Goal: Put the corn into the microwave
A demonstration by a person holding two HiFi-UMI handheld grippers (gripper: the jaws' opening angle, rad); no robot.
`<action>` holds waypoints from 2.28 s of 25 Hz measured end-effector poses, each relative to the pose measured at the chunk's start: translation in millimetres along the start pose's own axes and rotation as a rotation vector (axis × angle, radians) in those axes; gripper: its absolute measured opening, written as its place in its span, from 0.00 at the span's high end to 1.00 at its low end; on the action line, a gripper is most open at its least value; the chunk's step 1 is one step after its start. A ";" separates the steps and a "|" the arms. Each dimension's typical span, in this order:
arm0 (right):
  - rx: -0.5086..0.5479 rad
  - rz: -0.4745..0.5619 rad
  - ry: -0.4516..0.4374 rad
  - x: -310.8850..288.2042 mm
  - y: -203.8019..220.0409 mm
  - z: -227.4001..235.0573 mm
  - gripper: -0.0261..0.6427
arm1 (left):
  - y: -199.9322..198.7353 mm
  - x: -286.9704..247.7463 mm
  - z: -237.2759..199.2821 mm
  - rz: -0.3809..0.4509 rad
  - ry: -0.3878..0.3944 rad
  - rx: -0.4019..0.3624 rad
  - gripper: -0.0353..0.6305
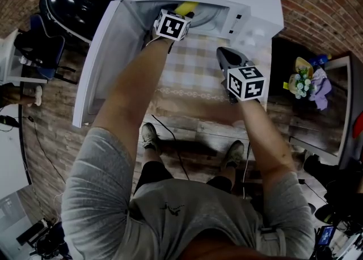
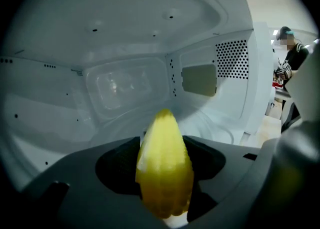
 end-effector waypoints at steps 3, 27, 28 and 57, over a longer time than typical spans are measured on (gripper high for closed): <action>0.001 0.003 0.000 2.0 -1.8 -1.0 0.94 | 1.4 -2.5 1.5 -0.025 0.026 0.035 0.56; 0.012 -0.006 0.002 6.6 -4.0 -8.3 0.94 | 4.1 9.8 -1.5 -0.032 0.043 0.075 0.50; 0.012 -0.005 0.005 7.6 -4.4 -7.9 0.94 | 3.9 10.6 -1.6 -0.031 0.041 0.076 0.49; 0.019 -0.015 0.054 64.2 -36.3 -14.5 0.94 | -4.7 93.8 16.1 -0.008 0.065 0.130 0.45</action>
Point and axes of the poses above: the fingertips, and each gripper's own axes: x backward along the fingers, z to its right, y out of its underside, the point moved 9 cm from there along x, backward along the fingers, and after that the axes turned 12 degrees about x, right-handed, at the moved point
